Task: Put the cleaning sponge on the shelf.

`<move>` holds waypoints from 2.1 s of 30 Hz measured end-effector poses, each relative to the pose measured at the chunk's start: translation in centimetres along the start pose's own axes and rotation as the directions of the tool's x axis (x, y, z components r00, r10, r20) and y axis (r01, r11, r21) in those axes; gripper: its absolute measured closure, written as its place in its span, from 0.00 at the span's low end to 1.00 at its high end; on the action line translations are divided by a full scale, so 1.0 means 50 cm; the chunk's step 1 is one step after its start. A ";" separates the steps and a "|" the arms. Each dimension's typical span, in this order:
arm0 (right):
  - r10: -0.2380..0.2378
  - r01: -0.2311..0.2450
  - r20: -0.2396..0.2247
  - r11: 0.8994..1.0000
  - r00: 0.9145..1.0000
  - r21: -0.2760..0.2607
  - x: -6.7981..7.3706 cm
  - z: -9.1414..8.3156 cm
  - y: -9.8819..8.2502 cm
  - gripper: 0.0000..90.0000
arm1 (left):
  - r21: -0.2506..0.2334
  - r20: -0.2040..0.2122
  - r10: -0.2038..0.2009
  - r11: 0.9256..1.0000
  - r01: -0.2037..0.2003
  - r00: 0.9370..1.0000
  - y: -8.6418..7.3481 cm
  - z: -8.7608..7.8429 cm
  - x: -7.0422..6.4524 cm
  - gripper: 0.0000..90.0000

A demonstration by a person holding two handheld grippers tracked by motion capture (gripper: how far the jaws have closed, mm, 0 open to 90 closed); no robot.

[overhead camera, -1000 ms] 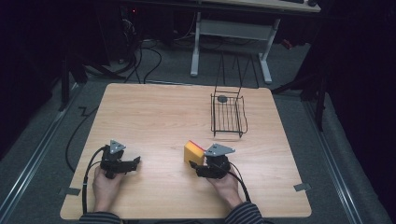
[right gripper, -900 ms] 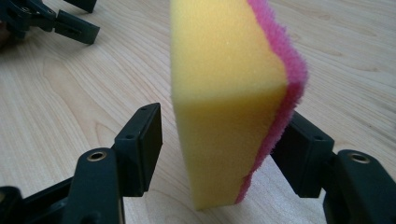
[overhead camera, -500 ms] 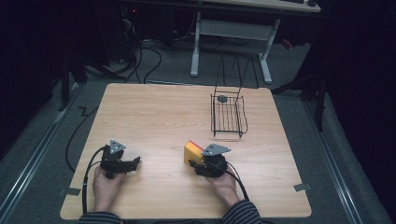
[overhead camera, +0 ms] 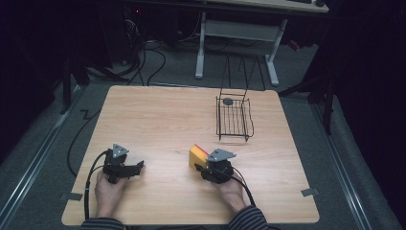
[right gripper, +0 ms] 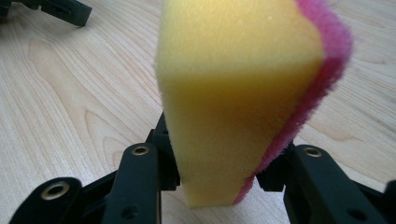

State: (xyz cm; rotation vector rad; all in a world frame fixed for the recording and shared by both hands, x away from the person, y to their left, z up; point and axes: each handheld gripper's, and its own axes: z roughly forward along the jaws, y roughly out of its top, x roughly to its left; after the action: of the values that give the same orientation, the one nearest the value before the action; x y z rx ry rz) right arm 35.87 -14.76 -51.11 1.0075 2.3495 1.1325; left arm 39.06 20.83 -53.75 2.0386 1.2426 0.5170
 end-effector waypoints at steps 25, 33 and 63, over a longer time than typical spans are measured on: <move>-0.008 0.008 -0.022 1.000 1.000 -0.014 0.004 -0.045 0.008 0.67 | 0.000 0.000 0.000 1.000 0.000 1.000 0.000 0.000 0.000 0.17; -0.010 0.009 -0.027 1.000 1.000 -0.028 0.002 -0.068 0.011 0.67 | 0.000 0.000 0.000 1.000 0.000 1.000 0.000 0.000 0.000 0.17; -0.005 0.008 0.041 0.997 0.999 -0.072 -0.053 -0.168 0.050 0.67 | -0.002 0.000 -0.002 1.000 0.002 1.000 0.000 0.000 0.000 0.17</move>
State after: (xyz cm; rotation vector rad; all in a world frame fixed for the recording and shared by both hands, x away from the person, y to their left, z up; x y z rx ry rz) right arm 34.03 -20.12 -43.90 0.9881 2.2615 1.1746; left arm 39.06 20.82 -53.76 2.0355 1.2432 0.5171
